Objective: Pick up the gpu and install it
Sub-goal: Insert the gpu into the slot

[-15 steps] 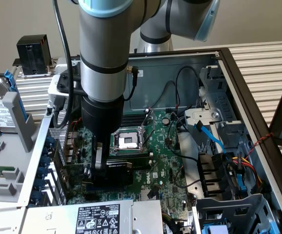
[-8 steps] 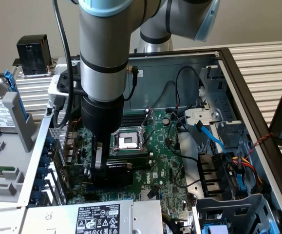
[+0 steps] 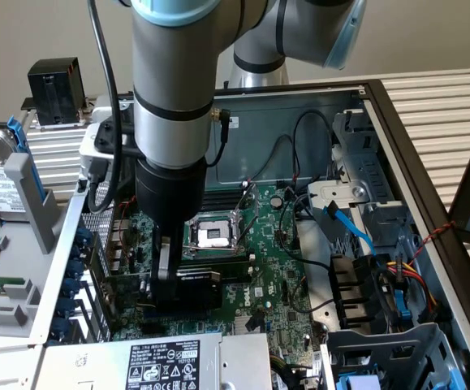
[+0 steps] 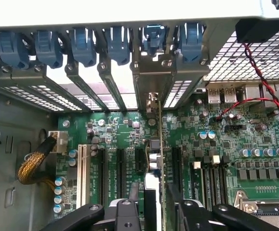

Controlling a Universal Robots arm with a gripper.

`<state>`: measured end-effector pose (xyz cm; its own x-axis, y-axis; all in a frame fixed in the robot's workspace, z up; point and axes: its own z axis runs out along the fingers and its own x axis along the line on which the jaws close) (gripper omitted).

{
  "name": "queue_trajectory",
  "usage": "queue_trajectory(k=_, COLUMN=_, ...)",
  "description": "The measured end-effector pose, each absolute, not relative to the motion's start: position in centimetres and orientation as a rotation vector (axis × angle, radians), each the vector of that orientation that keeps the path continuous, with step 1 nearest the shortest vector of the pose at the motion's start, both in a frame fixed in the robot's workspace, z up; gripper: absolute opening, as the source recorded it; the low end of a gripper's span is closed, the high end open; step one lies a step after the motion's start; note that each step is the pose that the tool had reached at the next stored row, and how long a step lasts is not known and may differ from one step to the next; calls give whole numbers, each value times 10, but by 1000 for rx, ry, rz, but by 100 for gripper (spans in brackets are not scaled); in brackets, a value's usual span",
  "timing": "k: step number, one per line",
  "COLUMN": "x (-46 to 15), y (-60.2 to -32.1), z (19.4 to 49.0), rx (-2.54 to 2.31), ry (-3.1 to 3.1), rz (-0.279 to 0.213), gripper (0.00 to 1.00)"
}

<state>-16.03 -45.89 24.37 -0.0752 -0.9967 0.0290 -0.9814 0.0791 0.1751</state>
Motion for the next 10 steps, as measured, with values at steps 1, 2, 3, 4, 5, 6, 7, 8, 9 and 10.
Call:
queue_trajectory(k=1, x=-160, y=-459, z=245, rx=2034, ry=-2199, rz=-164, gripper=41)
queue_trajectory(k=2, x=-160, y=-459, z=246, rx=2034, ry=-2199, rz=-163, gripper=47)
queue_trajectory(k=3, x=-160, y=-459, z=249, rx=2033, ry=-2198, rz=-161, gripper=47)
queue_trajectory(k=4, x=-160, y=-459, z=252, rx=2032, ry=-2198, rz=-158, gripper=47)
queue_trajectory(k=5, x=-160, y=-459, z=255, rx=2031, ry=-2197, rz=-156, gripper=47)
queue_trajectory(k=6, x=-160, y=-459, z=258, rx=2029, ry=-2196, rz=-153, gripper=47)
queue_trajectory(k=7, x=-160, y=-459, z=261, rx=2028, ry=-2195, rz=-149, gripper=47)
queue_trajectory(k=8, x=-160, y=-459, z=264, rx=2027, ry=-2194, rz=-146, gripper=47)
queue_trajectory(k=9, x=-160, y=-459, z=267, rx=2025, ry=-2193, rz=-143, gripper=47)
queue_trajectory(k=10, x=-160, y=-459, z=269, rx=2024, ry=-2192, rz=-140, gripper=47)
